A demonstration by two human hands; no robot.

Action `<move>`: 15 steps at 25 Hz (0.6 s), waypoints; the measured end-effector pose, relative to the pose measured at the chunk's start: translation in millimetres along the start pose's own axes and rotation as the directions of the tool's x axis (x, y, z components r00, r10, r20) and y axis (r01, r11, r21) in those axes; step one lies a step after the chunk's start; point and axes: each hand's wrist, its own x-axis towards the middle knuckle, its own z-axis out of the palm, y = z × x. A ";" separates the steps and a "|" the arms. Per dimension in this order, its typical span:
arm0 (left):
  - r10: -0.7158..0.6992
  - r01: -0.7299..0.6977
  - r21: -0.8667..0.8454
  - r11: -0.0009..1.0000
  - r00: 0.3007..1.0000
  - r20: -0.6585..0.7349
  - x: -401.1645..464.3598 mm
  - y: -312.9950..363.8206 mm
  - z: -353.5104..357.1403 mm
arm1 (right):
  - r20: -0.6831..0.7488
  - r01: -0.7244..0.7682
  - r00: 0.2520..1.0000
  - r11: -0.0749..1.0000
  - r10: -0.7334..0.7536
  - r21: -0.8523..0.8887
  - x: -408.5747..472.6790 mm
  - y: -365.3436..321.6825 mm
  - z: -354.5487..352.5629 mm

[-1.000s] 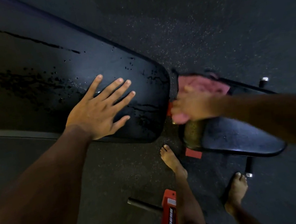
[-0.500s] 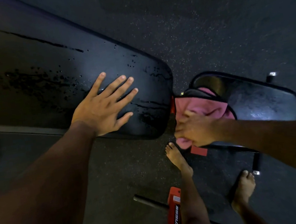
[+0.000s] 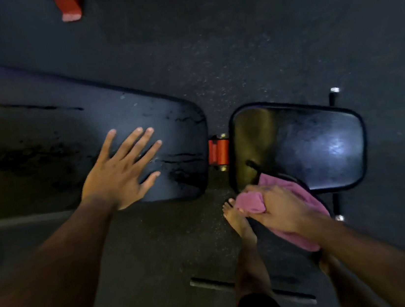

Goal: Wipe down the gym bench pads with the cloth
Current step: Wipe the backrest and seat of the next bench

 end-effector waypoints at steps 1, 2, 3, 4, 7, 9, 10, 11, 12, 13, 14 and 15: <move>0.002 -0.002 -0.001 1.000 1.000 0.008 1.5 -0.5 -0.9 | -0.041 -0.035 0.998 0.999 0.036 0.029 -21.9 8.8 1.7; -0.001 0.001 -0.015 1.000 1.000 0.010 2.3 -0.2 -1.8 | -0.103 -0.084 0.991 0.994 0.091 0.069 -45.8 16.7 2.5; 0.014 -0.013 -0.022 1.000 1.000 0.008 3.0 0.0 -3.2 | -0.179 -0.154 0.968 0.980 0.175 0.124 -67.6 24.4 3.8; 0.057 -0.057 -0.010 0.998 0.998 0.002 3.8 1.7 -4.0 | -0.257 -0.235 0.922 0.946 0.289 0.223 -86.3 32.0 7.7; 0.323 -0.322 0.063 0.945 0.947 0.000 30.6 26.2 -4.5 | -0.440 -0.399 0.633 0.755 0.637 0.520 -114.2 43.8 24.4; 0.432 -0.432 0.039 0.901 0.902 -0.001 81.1 71.3 -17.1 | -0.401 -0.360 0.393 0.539 0.828 0.761 -113.6 49.9 36.6; 0.493 -0.492 0.023 0.870 0.870 -0.011 107.5 100.2 -22.7 | -0.334 -0.274 0.298 0.415 0.894 0.868 -107.5 51.2 38.3; 0.567 -0.566 0.010 0.824 0.824 -0.021 132.8 129.8 -26.5 | -0.280 -0.153 0.216 0.316 0.935 0.936 -98.4 53.1 40.4; 0.639 -0.639 0.007 0.770 0.769 -0.019 156.1 159.4 -26.6 | -0.220 0.002 0.135 0.222 0.966 0.975 -91.2 57.1 38.7; 0.701 -0.701 0.026 0.713 0.713 -0.021 178.4 188.5 -21.2 | -0.161 0.181 0.055 0.148 0.985 0.972 -84.8 67.2 33.5; 0.744 -0.742 0.049 0.669 0.668 -0.038 198.7 215.4 -16.2 | -0.096 0.337 -0.040 0.104 0.995 0.936 -79.9 80.6 24.2; 0.773 -0.772 0.053 0.634 0.631 -0.063 214.4 240.2 -11.1 | -0.050 0.442 -0.144 0.109 0.988 0.891 -79.6 97.7 16.2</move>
